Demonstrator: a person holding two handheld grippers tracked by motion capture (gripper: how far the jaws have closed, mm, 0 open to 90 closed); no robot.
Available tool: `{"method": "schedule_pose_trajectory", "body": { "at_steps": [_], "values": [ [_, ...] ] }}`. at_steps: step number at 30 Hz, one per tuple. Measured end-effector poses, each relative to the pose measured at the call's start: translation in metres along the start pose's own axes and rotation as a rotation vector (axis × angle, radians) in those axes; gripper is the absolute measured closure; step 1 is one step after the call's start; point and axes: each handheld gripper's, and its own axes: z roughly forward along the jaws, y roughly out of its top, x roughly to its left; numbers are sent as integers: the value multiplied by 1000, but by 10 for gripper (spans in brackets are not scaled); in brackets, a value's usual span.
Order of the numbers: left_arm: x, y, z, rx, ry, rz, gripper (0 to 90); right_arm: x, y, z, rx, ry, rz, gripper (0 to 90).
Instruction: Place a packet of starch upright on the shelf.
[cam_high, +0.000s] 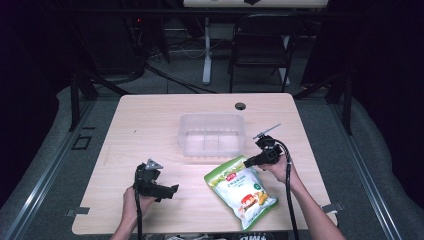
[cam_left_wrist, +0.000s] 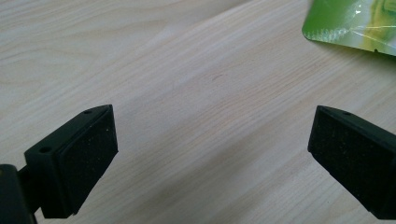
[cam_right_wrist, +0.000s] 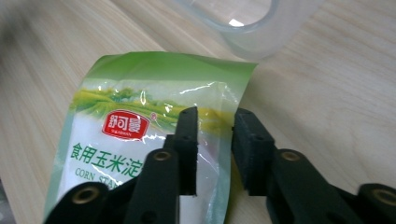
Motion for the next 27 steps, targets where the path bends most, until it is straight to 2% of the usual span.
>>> {"method": "schedule_pose_trajectory", "body": {
  "at_steps": [1, 2, 6, 9, 13, 16, 18, 19, 20, 21, 25, 26, 27],
  "values": [
    [0, 0, 0, 1, -1, -1, 15, -1, 1, 3, 5, 17, -3, 651],
    [0, 0, 0, 1, -1, -1, 15, -1, 1, 3, 5, 17, -3, 651],
    [1, 0, 0, 3, 4, 3, 16, -2, 6, 12, 8, 59, -2, 561],
    [0, 0, 0, 2, 4, 0, 16, -2, 7, 19, 21, 70, 2, 514],
    [0, 0, 0, 2, -1, 2, 16, 0, 8, 25, 40, 80, -1, 509],
    [0, 0, 0, 2, -5, 5, 16, 1, 9, 26, 44, 79, 2, 596],
    [0, 0, -1, 1, -6, 8, 16, -1, 8, 25, 43, 79, 15, 660],
    [0, 0, 0, 1, -6, 8, 16, 0, 7, 26, 23, 82, 37, 690],
    [0, 0, 0, 2, -4, 5, 16, -2, 7, 23, 41, 89, 28, 739],
    [-1, 0, 0, -1, -2, 0, 17, -4, 7, 22, 41, 100, 40, 808],
    [-1, 0, 0, 3, -7, 3, 18, -3, 5, 21, 26, 104, 55, 878],
    [-1, 0, 0, 4, -6, 3, 18, -1, 6, 19, 41, 93, 35, 895],
    [-1, 0, 0, 4, -6, 3, 18, 1, 6, 19, 25, 85, 44, 897]
  ]
}}
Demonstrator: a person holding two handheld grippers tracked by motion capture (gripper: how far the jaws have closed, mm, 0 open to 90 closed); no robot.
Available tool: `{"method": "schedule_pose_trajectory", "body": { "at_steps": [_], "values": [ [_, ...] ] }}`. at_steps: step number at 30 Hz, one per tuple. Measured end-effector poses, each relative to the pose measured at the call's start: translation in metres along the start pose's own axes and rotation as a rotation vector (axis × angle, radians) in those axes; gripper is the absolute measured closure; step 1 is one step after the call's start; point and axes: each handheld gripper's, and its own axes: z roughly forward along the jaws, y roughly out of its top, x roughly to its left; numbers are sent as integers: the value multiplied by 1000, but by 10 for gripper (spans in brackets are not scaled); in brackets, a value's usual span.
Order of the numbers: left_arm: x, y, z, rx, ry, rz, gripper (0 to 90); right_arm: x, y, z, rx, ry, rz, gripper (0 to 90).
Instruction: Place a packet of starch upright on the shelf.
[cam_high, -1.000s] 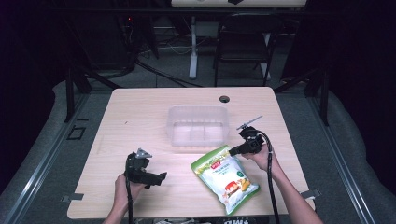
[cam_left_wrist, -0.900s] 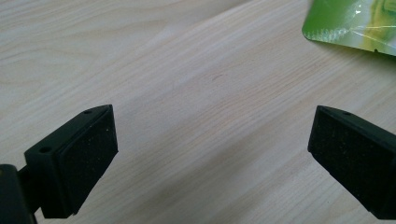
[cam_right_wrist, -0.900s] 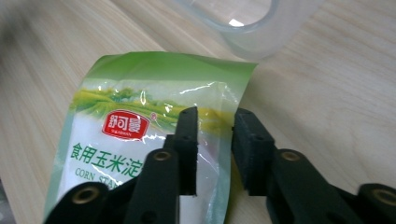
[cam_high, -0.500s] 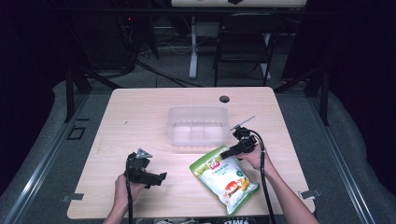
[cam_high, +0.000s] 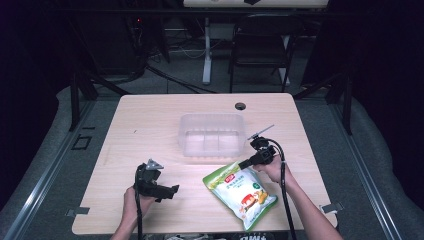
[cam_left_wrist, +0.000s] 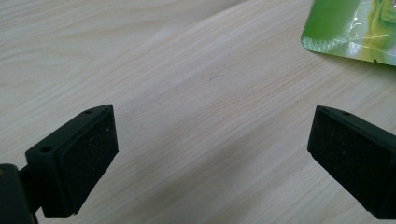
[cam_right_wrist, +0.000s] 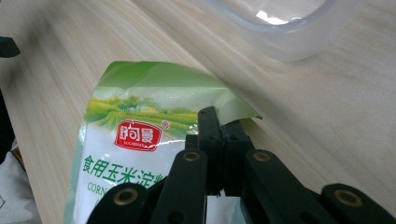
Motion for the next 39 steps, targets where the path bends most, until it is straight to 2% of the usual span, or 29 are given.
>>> {"method": "schedule_pose_trajectory", "body": {
  "at_steps": [1, 2, 5, 9, 13, 17, 19, 21, 22, 28, 39],
  "values": [
    [0, 0, 0, 0, 0, 1, 18, 0, 0, 0, 0, 0, 0, 897],
    [0, 0, 0, 0, -2, 1, 18, 4, 1, -4, 9, -10, -27, 900],
    [2, -1, -1, -3, 2, 3, 18, 9, 2, -8, 3, -17, -37, 900],
    [3, -1, -1, -6, 7, -4, 18, 21, 1, -22, -27, -30, -66, 900],
    [3, -1, -1, -5, 2, -11, 18, 27, 0, -31, -41, -33, -87, 900],
    [3, -1, -1, -5, -3, -9, 19, 35, -2, -44, -86, -37, -98, 900],
    [3, -2, -1, -5, 7, -10, 26, 38, -2, -50, -91, -46, -117, 900],
    [5, -2, -1, 5, -4, -4, 38, 42, -3, -56, -98, -43, -139, 900],
    [5, -2, -1, -1, 6, -8, 39, 44, -3, -58, -118, -46, -137, 900],
    [7, -3, -1, 4, 3, -7, 39, 57, -4, -70, -148, -48, -169, 900],
    [7, -4, 0, -19, 19, -12, 43, 77, -4, -89, -182, -70, -225, 900]
  ]
}}
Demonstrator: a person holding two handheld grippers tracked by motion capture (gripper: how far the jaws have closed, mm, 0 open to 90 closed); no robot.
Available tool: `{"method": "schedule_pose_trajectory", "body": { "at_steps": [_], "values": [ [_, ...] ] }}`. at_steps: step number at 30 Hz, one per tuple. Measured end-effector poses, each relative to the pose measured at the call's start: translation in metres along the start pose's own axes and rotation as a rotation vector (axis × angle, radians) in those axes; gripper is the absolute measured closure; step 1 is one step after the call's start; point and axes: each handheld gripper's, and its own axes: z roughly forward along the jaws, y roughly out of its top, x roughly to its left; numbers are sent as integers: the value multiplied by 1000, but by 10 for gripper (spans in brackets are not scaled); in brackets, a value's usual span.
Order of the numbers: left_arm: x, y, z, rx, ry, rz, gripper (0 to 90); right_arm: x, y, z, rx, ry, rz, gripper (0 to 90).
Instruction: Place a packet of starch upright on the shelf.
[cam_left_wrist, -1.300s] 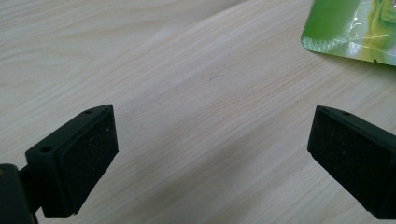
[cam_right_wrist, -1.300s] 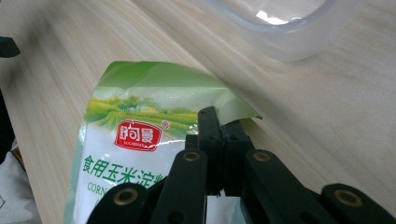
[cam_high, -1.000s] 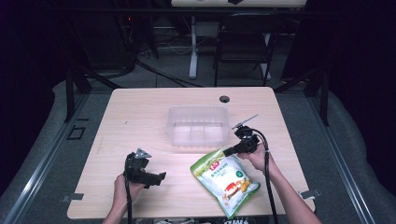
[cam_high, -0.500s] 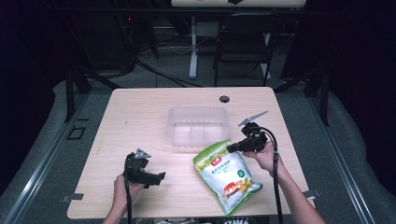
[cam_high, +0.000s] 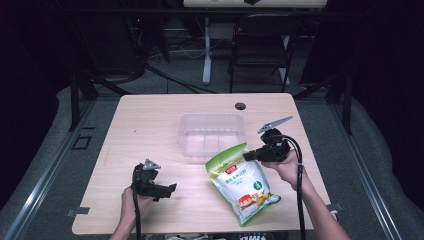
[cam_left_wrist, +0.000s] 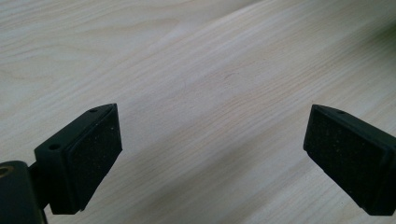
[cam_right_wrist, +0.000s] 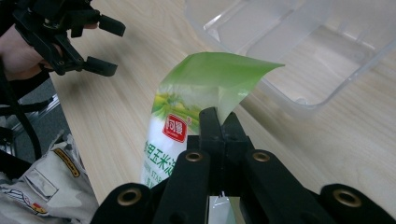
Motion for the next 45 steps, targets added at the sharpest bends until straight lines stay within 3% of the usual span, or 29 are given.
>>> {"method": "schedule_pose_trajectory", "body": {
  "at_steps": [20, 31, 45],
  "values": [
    [0, 0, 0, 8, -9, 3, 41, 33, 11, -33, -121, 9, -78, 900],
    [0, 0, 1, 6, -8, 1, 40, 46, 14, -40, -146, 21, -108, 900],
    [0, 0, 1, 3, -2, 4, 40, 48, 15, -46, -165, -2, -103, 900]
  ]
}}
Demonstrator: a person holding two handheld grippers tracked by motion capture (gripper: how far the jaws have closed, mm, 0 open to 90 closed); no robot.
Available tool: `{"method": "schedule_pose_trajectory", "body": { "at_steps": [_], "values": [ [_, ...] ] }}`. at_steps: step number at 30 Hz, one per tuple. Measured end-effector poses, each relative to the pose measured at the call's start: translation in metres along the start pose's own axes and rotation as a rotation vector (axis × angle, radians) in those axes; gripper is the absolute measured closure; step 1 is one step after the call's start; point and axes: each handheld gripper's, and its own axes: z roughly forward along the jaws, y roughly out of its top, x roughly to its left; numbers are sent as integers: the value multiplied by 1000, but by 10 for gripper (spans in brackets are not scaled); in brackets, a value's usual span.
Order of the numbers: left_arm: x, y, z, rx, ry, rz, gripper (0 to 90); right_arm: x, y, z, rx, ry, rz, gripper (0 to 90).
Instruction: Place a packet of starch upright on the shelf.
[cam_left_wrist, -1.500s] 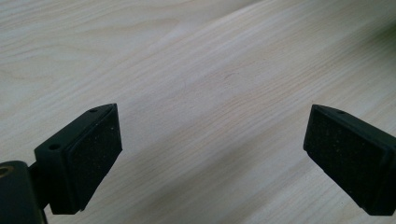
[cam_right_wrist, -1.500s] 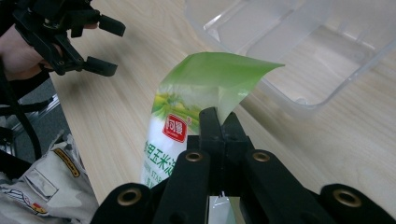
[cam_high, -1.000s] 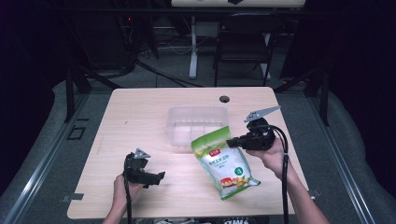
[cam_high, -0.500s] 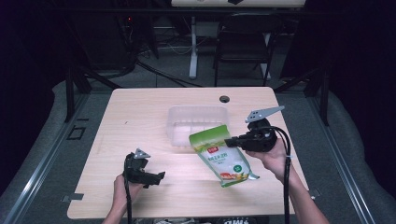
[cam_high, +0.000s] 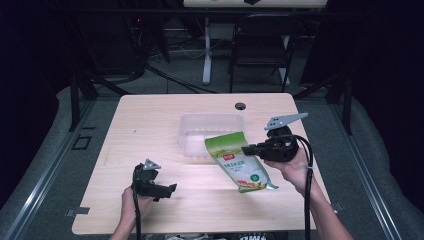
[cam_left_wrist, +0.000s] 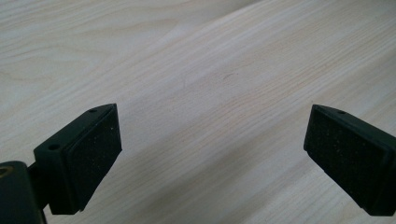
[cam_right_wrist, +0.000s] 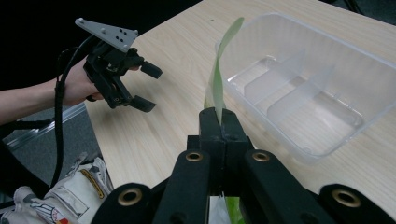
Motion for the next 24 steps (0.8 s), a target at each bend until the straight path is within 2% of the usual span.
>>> {"method": "schedule_pose_trajectory", "body": {
  "at_steps": [10, 17, 24],
  "values": [
    [0, 1, -1, 0, 0, 4, 41, 1, 7, -11, -29, -13, 7, 900],
    [0, 2, 0, -4, -3, 12, 40, 1, 16, -19, -74, -24, 17, 900],
    [0, 2, 0, -3, -3, 2, 40, 0, 27, -20, -100, -36, 25, 900]
  ]
}}
